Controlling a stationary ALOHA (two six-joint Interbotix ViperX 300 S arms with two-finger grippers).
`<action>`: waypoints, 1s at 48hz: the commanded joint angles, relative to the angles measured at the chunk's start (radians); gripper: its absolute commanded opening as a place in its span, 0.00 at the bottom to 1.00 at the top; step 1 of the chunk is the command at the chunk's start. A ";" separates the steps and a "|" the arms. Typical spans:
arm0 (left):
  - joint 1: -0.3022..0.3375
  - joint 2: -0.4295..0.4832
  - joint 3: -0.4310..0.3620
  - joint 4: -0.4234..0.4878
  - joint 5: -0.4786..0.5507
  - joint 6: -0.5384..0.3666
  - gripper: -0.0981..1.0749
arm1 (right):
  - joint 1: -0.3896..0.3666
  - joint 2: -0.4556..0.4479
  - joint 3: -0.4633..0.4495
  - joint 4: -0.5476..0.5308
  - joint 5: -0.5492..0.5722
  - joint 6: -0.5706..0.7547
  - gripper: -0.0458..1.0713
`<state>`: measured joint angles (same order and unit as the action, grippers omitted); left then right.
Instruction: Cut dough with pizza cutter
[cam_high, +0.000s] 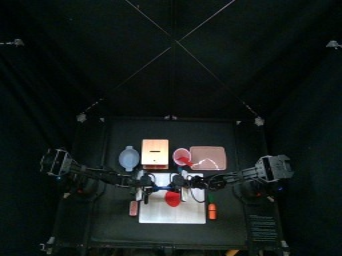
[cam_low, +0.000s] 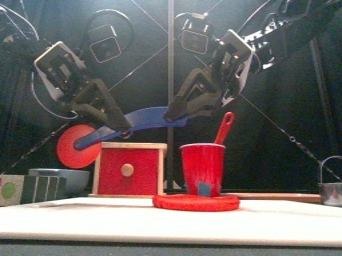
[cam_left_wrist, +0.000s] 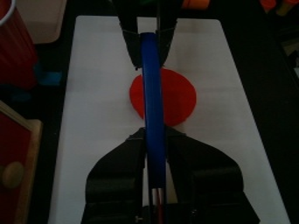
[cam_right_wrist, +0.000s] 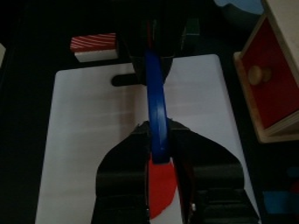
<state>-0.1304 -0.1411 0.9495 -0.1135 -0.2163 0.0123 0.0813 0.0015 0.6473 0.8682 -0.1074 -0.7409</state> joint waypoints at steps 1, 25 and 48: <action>-0.005 -0.003 -0.005 0.003 0.003 0.000 0.53 | 0.000 -0.017 -0.003 0.003 -0.003 0.002 0.38; -0.066 0.132 -0.081 0.003 -0.006 -0.003 0.48 | 0.054 0.029 0.025 0.006 -0.005 0.003 0.37; -0.060 0.242 -0.216 0.006 0.060 0.000 0.48 | 0.071 -0.012 0.092 -0.005 -0.003 0.000 0.37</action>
<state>-0.1887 0.1089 0.7578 -0.1120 -0.1611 0.0107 0.1534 0.0399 0.7440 0.8682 -0.1058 -0.7332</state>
